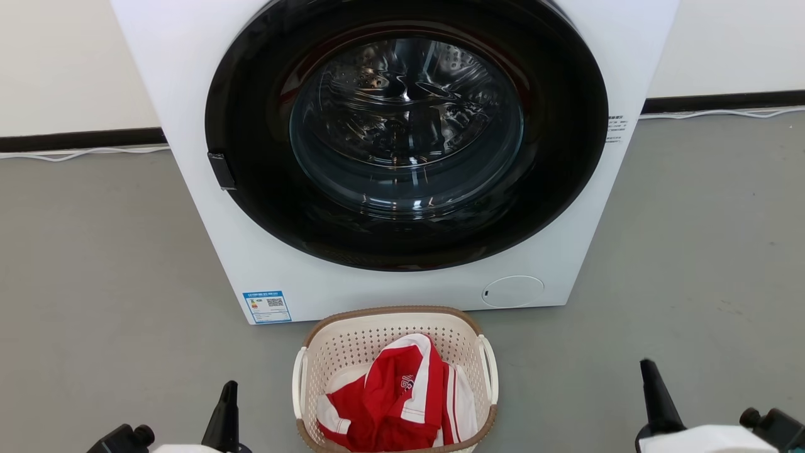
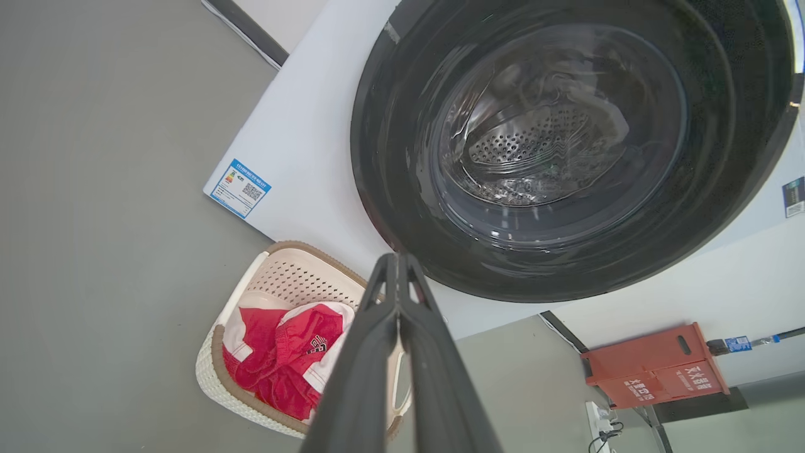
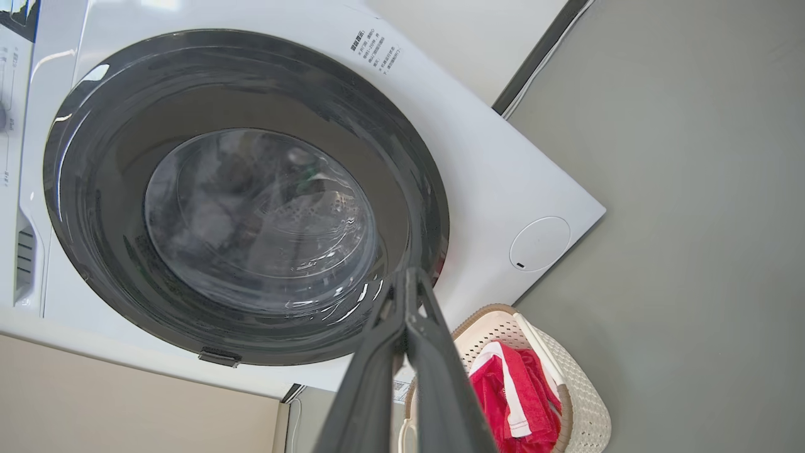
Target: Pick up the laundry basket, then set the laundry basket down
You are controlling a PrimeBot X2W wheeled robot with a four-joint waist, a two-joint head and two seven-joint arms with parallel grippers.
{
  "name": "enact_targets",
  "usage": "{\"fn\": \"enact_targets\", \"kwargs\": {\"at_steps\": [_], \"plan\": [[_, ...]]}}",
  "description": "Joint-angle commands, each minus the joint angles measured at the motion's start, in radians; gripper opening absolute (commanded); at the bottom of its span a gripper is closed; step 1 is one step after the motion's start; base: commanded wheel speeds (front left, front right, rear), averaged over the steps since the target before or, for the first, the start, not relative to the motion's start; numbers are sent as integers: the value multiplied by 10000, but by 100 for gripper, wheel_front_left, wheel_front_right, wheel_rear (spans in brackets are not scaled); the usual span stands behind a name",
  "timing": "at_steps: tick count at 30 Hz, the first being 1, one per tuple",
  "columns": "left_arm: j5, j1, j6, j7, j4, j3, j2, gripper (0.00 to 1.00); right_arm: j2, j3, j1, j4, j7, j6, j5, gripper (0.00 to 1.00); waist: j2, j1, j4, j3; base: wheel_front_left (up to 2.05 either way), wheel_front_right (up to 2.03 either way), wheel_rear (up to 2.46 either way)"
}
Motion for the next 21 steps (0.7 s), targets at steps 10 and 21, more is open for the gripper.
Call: {"fn": "enact_targets", "kwargs": {"at_steps": [10, 21], "plan": [[-1361, -805, -320, 284, -84, 377, 110, 0, -122, -56, -748, -318, 352, 43, 1214, 0, -1, -1, 0, 26, 0, 0, 0], [-2639, -1075, -549, 602, 61, 561, 109, 0, -126, -163, -925, -338, 670, 50, 2338, 0, -1, -1, -1, 53, 0, 0, 0]]}}
